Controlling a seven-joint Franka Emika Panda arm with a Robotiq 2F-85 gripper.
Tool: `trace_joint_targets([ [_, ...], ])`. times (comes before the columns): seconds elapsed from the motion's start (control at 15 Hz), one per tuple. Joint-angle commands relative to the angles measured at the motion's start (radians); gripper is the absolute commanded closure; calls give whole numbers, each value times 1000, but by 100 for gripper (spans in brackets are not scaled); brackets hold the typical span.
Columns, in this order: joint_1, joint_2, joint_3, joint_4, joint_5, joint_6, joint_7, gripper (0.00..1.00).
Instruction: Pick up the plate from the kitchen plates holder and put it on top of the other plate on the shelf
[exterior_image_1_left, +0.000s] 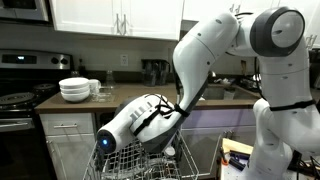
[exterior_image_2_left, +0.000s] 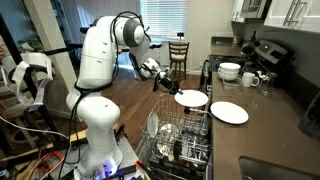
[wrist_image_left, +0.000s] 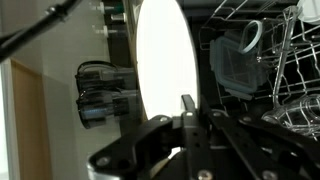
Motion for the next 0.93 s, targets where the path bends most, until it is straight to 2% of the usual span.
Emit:
trace_joint_targets([
  [0.0, -27, -39, 9, -16, -44, -28, -25, 98],
  [0.27, -63, -62, 10, -22, -46, 17, -52, 98],
  [0.33, -53, -16, 15, 2, -25, 5, -9, 93],
  [0.6, -63, -24, 14, 2, -25, 10, -13, 93],
  [0.67, -63, -24, 14, 2, -25, 10, -13, 98],
  [0.87, -78, -12, 2, 14, -38, 27, -30, 98],
])
